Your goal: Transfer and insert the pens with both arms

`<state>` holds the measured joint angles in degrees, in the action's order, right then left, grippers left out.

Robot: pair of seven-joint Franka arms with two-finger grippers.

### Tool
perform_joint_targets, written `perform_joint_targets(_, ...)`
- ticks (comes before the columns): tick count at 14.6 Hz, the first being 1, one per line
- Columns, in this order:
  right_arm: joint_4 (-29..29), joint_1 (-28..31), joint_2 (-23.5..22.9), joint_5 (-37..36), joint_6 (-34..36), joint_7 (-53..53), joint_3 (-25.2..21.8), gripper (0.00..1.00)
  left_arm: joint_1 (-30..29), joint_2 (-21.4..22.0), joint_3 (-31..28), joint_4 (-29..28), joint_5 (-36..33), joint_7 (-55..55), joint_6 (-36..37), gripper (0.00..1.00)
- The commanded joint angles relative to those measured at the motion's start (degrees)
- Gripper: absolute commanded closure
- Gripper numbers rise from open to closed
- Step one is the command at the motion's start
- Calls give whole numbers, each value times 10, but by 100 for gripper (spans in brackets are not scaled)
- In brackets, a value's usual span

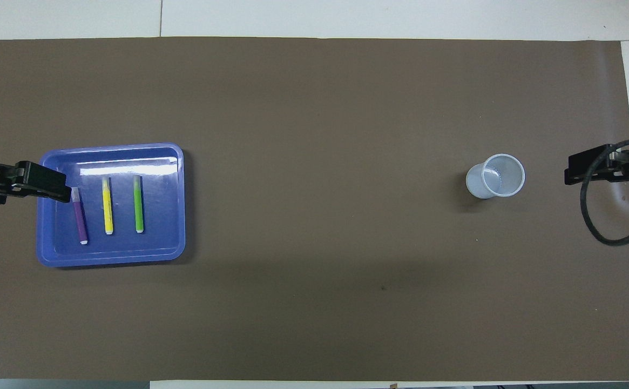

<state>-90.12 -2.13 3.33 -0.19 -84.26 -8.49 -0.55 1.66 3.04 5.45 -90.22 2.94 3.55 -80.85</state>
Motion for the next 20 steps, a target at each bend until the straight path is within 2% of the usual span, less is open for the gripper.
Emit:
perform_joint_targets(1, -7, 4, 8, 12, 4, 14, -1, 0, -7, 3, 3, 1, 4, -1, 1, 0)
perform_joint_targets(10, -7, 4, 8, 12, 4, 15, -1, 0, -8, 5, 3, 0, 5, 2, 2, 0)
perform_joint_targets(15, -7, 4, 8, 12, 4, 15, -1, 0, -8, 22, 2, -33, 7, 6, -7, 0)
perform_joint_targets(18, -7, 4, 8, 12, 4, 14, -1, 0, -11, 33, -1, -70, 7, 3, -52, 0)
perform_joint_targets(20, -7, 4, 8, 12, 4, 15, -1, 0, -38, 32, -1, -103, 7, -10, -73, 0)
